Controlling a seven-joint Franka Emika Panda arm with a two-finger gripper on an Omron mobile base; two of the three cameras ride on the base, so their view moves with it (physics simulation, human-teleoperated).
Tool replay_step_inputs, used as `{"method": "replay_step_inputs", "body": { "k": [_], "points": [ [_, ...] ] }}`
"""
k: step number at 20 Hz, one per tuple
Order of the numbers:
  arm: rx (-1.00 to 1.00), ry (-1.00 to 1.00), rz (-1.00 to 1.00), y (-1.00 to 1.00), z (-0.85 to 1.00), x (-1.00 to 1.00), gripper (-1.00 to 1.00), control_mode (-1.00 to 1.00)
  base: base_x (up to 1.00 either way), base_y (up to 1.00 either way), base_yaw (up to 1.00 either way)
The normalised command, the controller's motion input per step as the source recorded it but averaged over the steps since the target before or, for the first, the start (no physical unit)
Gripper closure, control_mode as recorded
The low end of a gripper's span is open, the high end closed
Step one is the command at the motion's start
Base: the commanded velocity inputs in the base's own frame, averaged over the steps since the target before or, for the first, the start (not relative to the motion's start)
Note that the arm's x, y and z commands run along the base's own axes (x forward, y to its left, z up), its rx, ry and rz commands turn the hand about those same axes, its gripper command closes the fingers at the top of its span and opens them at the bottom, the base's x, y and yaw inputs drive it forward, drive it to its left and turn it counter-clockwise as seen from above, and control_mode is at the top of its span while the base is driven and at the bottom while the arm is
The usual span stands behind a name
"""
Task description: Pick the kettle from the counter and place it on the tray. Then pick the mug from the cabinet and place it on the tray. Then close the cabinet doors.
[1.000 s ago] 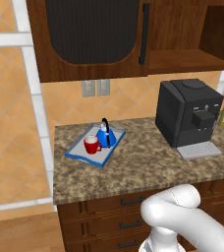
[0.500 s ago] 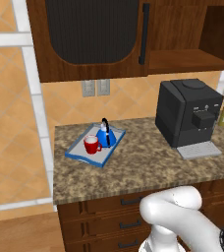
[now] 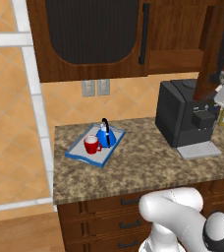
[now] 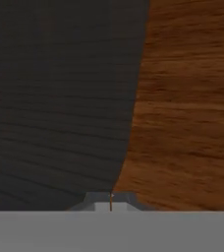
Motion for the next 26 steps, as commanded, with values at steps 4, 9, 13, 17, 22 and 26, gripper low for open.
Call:
{"method": "replay_step_inputs", "body": {
  "k": [4, 9, 13, 17, 22, 26],
  "points": [
    [-0.02, 0.38, -0.28, 0.78, -0.11, 0.91, 1.0, -1.0, 0.0, 0.0, 0.0],
    [-0.02, 0.08, -0.27, 0.65, -0.35, 1.0, 1.0, -1.0, 0.0, 0.0, 0.0],
    [0.0, 0.02, -0.22, 0.21, -0.2, 1.0, 1.0, -1.0, 0.0, 0.0, 0.0],
    [0.03, 0.07, -0.14, 0.0, -0.03, 1.0, 1.0, -1.0, 0.0, 0.0, 0.0],
    [0.05, 0.13, -0.08, 0.0, 0.0, 0.99, 1.0, -1.0, 0.0, 0.0, 0.0],
    [0.03, 0.23, -0.05, -0.01, 0.0, 0.99, 1.0, -1.0, 0.0, 0.0, 0.0]
  ]
}}
